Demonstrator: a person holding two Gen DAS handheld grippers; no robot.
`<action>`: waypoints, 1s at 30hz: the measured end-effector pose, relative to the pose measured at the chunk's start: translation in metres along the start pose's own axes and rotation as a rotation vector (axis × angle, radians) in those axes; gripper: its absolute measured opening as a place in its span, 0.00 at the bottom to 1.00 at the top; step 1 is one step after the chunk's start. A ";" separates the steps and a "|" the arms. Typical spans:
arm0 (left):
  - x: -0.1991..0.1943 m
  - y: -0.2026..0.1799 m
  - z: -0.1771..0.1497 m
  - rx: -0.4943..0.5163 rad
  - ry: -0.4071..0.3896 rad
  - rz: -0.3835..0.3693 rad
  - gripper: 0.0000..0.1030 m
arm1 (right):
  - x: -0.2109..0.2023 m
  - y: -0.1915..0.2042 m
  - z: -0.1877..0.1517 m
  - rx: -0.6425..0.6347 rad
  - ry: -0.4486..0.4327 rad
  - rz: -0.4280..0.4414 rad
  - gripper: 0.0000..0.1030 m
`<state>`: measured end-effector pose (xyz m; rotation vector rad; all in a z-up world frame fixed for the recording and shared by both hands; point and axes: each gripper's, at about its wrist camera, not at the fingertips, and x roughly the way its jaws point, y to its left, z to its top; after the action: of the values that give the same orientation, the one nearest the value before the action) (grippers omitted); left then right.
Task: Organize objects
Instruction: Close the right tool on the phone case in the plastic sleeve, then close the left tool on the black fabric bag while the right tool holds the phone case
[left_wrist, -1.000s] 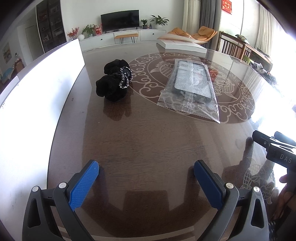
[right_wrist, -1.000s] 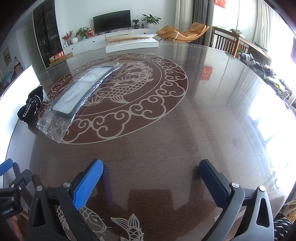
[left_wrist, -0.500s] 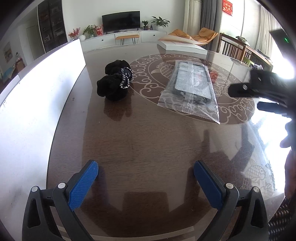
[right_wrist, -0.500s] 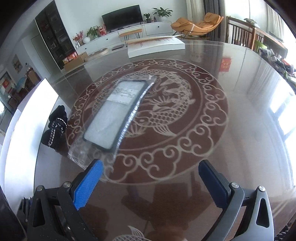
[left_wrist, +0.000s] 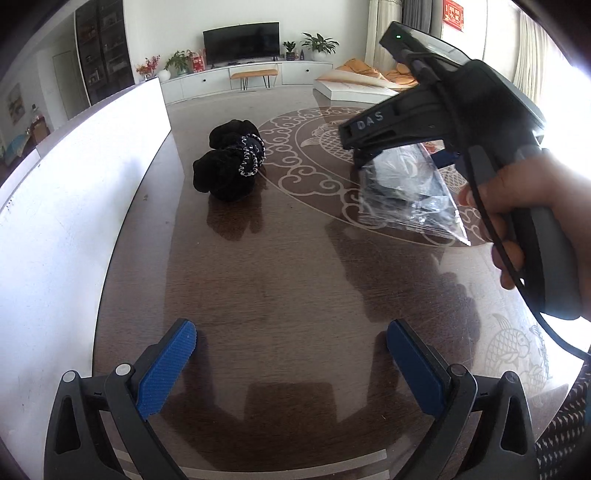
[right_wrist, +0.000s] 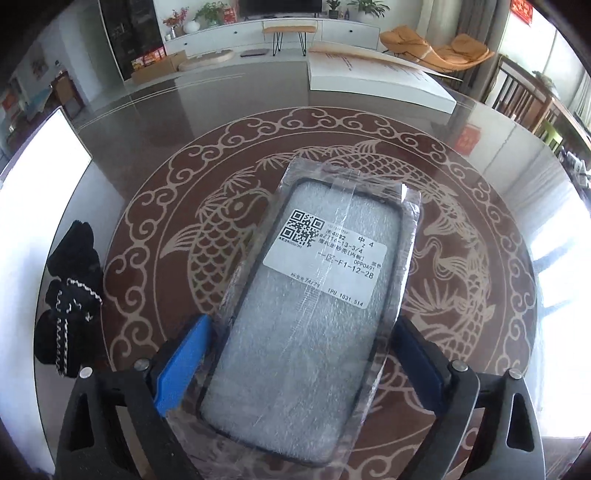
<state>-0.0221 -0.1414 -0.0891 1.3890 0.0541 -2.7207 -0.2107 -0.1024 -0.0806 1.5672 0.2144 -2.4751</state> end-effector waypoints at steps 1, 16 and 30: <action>0.000 0.000 0.000 0.000 0.000 0.000 1.00 | -0.005 -0.007 -0.007 -0.005 -0.010 0.006 0.79; 0.007 -0.002 0.006 -0.011 0.012 0.011 1.00 | -0.053 -0.089 -0.118 -0.025 -0.178 0.023 0.78; 0.015 0.006 0.028 -0.039 0.102 -0.001 1.00 | -0.051 -0.095 -0.121 0.004 -0.171 0.009 0.94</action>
<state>-0.0531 -0.1499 -0.0845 1.5156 0.1133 -2.6329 -0.1066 0.0222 -0.0847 1.3451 0.1753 -2.5860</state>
